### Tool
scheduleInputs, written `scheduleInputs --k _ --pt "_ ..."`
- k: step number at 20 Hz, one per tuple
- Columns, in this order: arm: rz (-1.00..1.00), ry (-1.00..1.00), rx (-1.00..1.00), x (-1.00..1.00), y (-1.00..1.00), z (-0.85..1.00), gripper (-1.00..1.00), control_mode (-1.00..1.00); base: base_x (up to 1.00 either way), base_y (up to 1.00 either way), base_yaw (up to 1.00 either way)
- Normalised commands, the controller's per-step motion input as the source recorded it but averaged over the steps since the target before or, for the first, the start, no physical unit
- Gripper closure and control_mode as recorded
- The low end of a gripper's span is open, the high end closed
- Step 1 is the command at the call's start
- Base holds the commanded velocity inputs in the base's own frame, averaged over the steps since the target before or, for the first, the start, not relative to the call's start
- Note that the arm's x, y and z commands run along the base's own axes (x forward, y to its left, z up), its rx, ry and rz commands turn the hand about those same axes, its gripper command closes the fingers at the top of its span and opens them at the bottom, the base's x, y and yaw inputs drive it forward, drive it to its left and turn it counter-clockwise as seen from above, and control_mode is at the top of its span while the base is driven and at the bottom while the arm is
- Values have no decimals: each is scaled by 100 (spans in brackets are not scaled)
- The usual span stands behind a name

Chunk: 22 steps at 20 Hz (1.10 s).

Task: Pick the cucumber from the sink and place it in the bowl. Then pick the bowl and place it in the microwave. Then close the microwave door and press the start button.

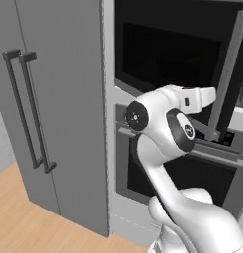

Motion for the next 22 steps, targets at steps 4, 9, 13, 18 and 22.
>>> scheduleInputs --k 4,9,13,18,22 --pt "0 0 9 56 -72 1 -100 -100 0 0 0" --pt "0 0 6 69 -52 0 -100 -100 0 0 0" --pt "0 0 4 68 -41 0 -100 -100 0 0 0" --pt "0 0 6 52 -38 0 -100 -100 0 0 0" --pt "0 0 4 51 -42 0 -100 -100 0 0 0"
